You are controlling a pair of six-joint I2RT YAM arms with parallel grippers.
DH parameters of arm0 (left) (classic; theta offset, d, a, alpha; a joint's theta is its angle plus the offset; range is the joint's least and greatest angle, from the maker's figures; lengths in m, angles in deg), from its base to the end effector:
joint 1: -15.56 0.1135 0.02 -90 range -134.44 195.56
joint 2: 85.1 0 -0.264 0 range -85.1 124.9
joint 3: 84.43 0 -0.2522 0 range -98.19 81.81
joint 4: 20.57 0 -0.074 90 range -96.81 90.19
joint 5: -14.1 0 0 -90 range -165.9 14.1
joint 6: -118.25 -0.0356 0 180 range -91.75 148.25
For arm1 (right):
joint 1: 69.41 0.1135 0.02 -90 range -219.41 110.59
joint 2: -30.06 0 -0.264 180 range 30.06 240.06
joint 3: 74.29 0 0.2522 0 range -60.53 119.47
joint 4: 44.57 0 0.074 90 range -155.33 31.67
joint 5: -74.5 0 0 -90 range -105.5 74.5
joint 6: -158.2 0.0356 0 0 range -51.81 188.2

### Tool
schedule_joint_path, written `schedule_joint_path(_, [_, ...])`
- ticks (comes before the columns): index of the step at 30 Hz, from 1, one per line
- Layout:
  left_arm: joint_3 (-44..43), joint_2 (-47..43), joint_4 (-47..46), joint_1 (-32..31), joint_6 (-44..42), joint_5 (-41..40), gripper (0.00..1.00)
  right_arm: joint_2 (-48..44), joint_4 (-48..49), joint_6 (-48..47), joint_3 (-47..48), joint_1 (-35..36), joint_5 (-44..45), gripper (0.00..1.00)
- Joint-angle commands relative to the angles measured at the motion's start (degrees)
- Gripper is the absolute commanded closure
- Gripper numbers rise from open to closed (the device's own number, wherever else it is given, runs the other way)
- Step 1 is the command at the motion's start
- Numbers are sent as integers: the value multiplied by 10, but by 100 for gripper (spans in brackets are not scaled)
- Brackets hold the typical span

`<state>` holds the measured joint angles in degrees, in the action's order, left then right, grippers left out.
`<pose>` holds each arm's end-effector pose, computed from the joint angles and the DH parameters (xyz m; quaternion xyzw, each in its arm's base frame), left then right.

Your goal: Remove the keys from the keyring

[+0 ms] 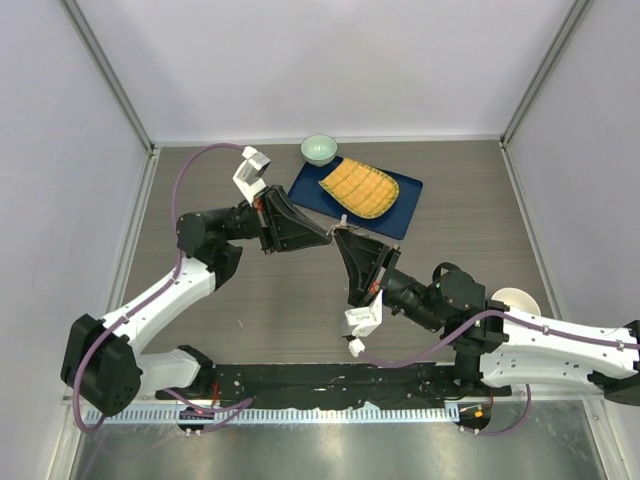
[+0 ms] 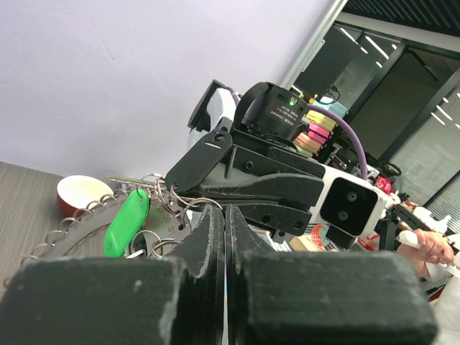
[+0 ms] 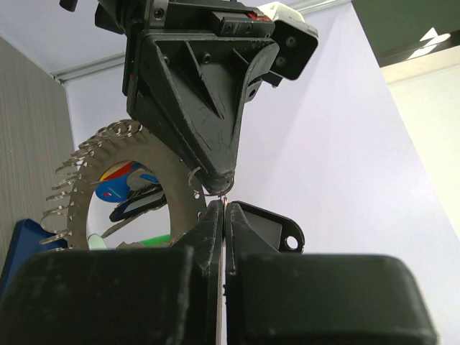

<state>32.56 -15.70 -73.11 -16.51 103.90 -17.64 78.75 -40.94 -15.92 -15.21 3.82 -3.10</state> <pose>0.1890 -0.1541 0.3994 0.2982 0.4705 -0.7616 0.3311 0.0648 0.1886 0.3836 -0.5833 0.2036 -0.1405 0.7737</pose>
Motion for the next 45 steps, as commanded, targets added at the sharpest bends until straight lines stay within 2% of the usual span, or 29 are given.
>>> schedule_joint_path(1, [-14, -38, -222, -16, -1, 16, 100, 0, -87, 13, -22, 6, 123, 99])
schedule_joint_path(12, [-2, -35, -223, 3, -22, -23, 100, -29, -111, 74, -43, 9, 119, 99])
schedule_joint_path(22, [-9, -55, -222, -5, -8, -26, 100, 12, -32, 66, -51, 9, 125, 99])
schedule_joint_path(34, [3, -75, -223, -5, -16, -68, 100, -18, -91, 119, -30, 9, 115, 99])
schedule_joint_path(40, [-4, -84, -223, -7, 20, -89, 100, -7, -93, 74, -30, 4, 121, 99])
schedule_joint_path(45, [-10, -93, -223, -11, 41, -98, 100, 24, -120, -6, 35, 4, 122, 99])
